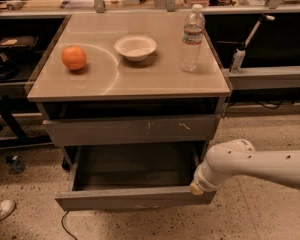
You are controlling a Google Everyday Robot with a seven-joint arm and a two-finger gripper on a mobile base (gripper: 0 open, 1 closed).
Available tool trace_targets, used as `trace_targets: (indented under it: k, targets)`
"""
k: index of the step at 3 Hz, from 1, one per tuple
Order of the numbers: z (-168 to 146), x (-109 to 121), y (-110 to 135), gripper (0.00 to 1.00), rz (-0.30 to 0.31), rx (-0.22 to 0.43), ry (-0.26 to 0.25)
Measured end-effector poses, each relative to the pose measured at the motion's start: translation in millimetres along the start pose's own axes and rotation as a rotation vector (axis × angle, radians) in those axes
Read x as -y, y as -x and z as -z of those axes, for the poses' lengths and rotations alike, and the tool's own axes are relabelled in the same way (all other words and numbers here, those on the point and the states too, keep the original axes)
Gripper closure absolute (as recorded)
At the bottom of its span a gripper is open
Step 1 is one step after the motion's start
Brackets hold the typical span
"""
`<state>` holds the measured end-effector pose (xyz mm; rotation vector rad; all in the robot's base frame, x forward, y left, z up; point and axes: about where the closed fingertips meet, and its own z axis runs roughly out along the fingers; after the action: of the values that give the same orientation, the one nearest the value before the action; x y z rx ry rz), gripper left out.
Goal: Close middle drawer
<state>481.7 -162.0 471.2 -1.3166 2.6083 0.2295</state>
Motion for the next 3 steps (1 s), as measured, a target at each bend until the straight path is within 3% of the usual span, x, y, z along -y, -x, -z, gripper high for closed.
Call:
trace_targets:
  k: [1,2,3]
  targets:
    - [16,-23,-29,1.00,-0.072,0.003,0.031]
    - [6,-46,-47,1.00,-0.105,-0.025,0.081]
    - [5,-46,-47,1.00,-0.105,-0.026,0.082]
